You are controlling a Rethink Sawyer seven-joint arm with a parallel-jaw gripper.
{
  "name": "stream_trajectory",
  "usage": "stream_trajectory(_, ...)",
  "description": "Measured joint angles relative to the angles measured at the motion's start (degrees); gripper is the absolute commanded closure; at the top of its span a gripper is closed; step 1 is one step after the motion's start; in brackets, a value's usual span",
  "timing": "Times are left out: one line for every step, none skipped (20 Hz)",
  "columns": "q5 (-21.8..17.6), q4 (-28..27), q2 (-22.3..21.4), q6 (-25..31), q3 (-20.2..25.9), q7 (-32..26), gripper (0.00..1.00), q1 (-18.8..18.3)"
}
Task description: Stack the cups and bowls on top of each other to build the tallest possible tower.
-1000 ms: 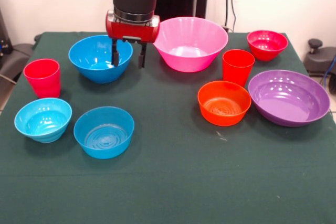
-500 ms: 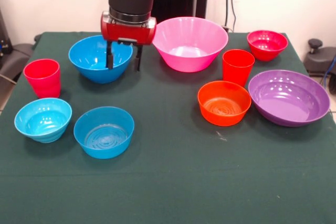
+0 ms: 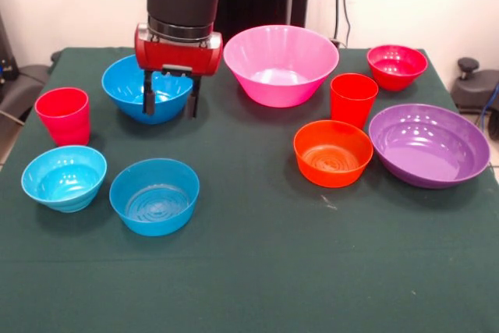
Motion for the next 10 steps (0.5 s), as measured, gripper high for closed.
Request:
stream_trajectory(-0.3, -0.6, 0.0, 0.7, 0.5, 0.0, 0.0, -0.3)
stream_trajectory(-0.5, -1.2, 0.0, 1.3, 1.0, 0.0, 0.0, -0.6)
stream_trajectory(-0.7, -1.5, 0.0, 1.6, 1.3, 0.0, 0.0, -0.7)
stream_trajectory(-0.9, -1.8, 0.0, 1.9, 1.5, 0.0, 0.0, -0.9)
stream_trajectory(-1.1, -2.1, 0.0, 2.2, 1.7, 0.0, 0.0, -1.0)
stream_trajectory(-1.8, -2.9, 0.0, 2.7, 2.4, 0.0, 0.0, -1.3)
stream_trajectory(-2.0, -3.2, 0.0, 2.7, 2.6, 0.0, 0.0, -1.4)
stream_trajectory(-2.2, -3.5, 0.1, 2.7, 2.8, 0.0, 0.0, -1.5)
stream_trajectory(-2.5, -3.8, 0.1, 2.7, 3.0, 0.0, 0.0, -1.6)
stream_trajectory(-3.1, -4.4, 0.1, 2.7, 3.3, 0.0, 0.0, -1.8)
